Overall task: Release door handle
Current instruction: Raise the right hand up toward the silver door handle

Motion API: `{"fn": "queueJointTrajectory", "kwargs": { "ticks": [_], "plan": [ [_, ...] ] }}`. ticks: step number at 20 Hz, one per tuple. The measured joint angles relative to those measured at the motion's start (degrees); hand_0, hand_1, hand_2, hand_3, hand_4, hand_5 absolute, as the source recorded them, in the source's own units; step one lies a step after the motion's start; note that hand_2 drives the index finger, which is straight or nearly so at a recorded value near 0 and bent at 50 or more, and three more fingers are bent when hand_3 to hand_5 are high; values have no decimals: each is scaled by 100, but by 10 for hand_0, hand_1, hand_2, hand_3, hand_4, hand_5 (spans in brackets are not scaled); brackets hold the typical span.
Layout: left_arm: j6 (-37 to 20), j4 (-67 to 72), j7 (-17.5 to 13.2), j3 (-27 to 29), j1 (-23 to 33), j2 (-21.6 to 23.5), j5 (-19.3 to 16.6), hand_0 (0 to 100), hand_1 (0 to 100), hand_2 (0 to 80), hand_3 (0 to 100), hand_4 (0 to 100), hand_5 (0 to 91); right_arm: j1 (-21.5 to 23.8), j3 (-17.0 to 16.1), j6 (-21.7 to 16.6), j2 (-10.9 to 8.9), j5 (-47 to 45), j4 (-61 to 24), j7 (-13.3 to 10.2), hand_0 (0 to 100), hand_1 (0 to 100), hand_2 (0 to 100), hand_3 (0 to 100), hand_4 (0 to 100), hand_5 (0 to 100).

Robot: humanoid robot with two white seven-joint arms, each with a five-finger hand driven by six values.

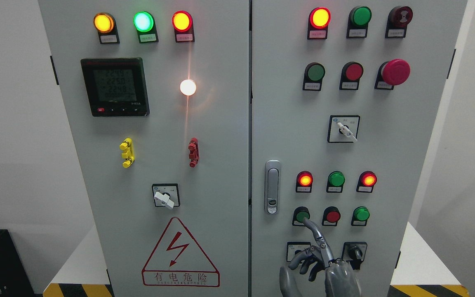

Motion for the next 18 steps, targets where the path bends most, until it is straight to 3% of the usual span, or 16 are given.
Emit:
{"fn": "queueJointTrajectory", "kwargs": {
  "ticks": [9, 18],
  "plan": [
    [0, -1, 0, 0, 0, 0, 1, 120, 556, 0, 0, 0, 0, -308, -61, 18, 2, 1294, 97, -14, 530, 232, 0, 759, 795, 837],
    [0, -1, 0, 0, 0, 0, 1, 120, 556, 0, 0, 0, 0, -502, -59, 335, 6, 2269, 209, -41, 462, 231, 0, 791, 815, 868]
  ]
}}
